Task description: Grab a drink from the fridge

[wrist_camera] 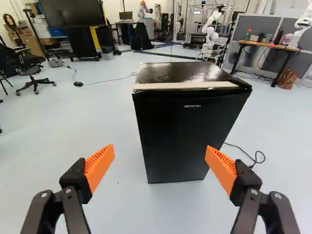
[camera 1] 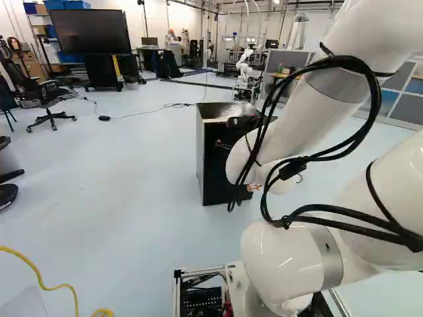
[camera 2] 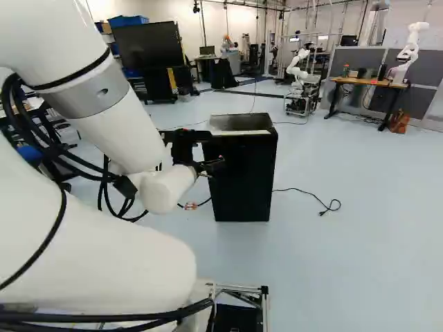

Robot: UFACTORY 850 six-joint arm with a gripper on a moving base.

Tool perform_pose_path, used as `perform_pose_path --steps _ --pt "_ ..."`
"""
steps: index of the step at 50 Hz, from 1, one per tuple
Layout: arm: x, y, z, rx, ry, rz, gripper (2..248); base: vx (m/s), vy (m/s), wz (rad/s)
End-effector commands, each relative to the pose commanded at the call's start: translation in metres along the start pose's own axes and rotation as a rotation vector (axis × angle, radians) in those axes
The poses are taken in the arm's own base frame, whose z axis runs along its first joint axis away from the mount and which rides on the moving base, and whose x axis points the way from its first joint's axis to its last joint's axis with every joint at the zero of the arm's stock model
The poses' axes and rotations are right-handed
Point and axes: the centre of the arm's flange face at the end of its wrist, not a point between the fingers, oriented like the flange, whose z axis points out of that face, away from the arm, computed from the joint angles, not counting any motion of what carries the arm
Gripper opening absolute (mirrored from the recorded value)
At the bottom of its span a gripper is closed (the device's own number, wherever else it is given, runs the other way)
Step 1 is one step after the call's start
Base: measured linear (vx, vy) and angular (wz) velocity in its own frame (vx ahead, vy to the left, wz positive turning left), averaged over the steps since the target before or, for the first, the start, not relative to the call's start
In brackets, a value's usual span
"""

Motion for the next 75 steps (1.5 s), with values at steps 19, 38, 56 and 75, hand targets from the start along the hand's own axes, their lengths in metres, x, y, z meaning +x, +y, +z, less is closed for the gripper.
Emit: perform_pose_path --steps 19,38,56,75 --pt "0.0 0.0 0.0 0.0 0.0 0.0 247 0.038 0.012 0.007" --pt "0.0 0.0 0.0 0.0 0.0 0.0 247 0.04 0.007 -0.027" --pt "0.0 0.0 0.0 0.0 0.0 0.0 247 0.048 0.066 -0.02" --pt "0.0 0.0 0.0 0.0 0.0 0.0 247 0.065 0.104 -0.02"
